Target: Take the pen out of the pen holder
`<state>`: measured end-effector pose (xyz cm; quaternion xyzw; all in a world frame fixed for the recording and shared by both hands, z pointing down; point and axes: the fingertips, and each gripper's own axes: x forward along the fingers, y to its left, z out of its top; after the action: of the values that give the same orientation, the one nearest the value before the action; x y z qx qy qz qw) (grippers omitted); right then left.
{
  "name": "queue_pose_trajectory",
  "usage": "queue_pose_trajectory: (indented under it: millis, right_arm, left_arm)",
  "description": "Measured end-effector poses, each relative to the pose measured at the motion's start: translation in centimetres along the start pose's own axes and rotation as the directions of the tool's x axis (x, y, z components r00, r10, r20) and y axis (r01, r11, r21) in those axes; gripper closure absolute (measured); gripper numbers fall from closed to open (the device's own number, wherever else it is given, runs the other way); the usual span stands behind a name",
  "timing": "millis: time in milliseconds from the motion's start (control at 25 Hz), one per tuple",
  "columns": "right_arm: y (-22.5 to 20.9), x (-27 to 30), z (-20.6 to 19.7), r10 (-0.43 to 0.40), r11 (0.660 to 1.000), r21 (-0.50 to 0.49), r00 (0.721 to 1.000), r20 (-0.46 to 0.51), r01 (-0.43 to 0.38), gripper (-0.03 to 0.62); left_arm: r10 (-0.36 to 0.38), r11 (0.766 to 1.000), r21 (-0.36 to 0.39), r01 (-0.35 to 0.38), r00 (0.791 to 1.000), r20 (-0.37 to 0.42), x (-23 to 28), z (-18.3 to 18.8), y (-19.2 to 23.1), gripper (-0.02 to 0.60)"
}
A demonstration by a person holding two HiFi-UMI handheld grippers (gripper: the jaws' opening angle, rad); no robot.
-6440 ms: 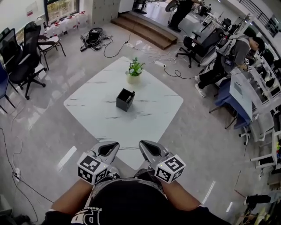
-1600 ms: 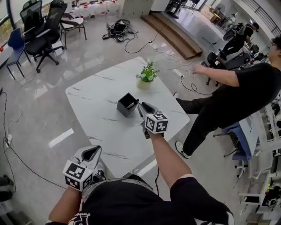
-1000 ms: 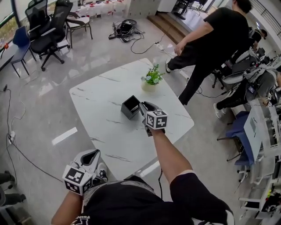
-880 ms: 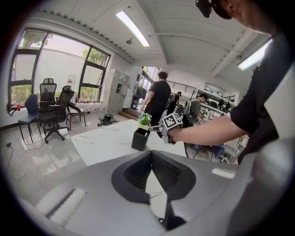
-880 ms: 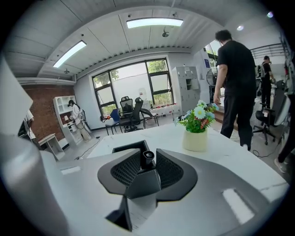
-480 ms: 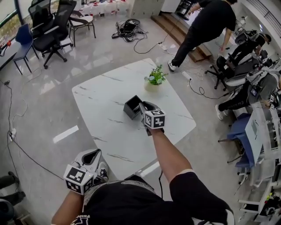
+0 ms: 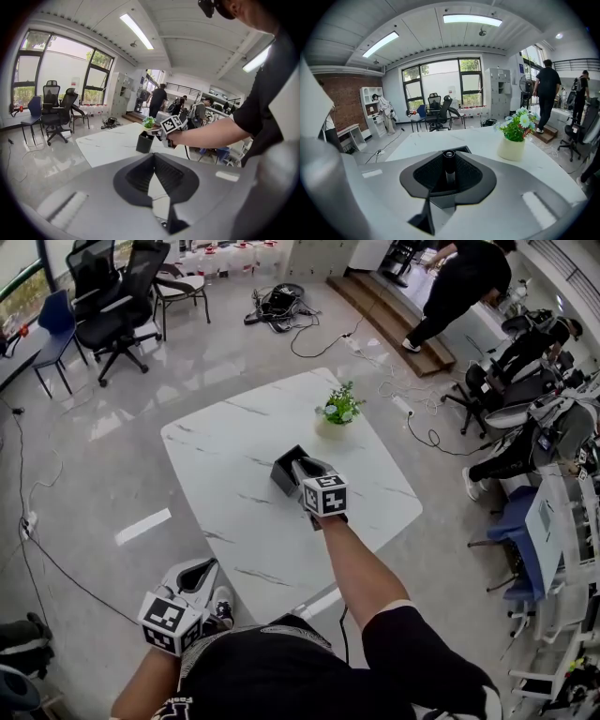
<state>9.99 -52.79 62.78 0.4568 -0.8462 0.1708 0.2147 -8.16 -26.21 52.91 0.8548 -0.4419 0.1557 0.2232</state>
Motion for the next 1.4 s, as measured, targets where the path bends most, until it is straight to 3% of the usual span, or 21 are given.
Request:
queue_pose_trajectory:
  millis: [600, 1080, 1400]
  right_arm:
    - [0.4, -1.9, 3.1, -0.031, 0.999, 0.014, 0.999, 0.025, 0.031, 0.525]
    - [1.5, -9.7, 8.7, -0.05, 0.998, 0.049, 0.988, 0.146, 0.043, 0.525]
    - [4.5, -17.0, 10.9, -0.045, 0.997, 0.064, 0.968, 0.246, 0.03, 0.525]
  left_arm:
    - [-0.039, 0.999, 0.018, 0.039, 0.999, 0.024, -0.8, 0.0, 0.8, 0.525]
    - [-0.079, 0.996, 0.058, 0.074, 0.994, 0.081, 0.3, 3.0, 1.1, 0.525]
    - [-0.15, 0.986, 0.091, 0.141, 0.984, 0.097, 1.6, 4.1, -1.1, 0.525]
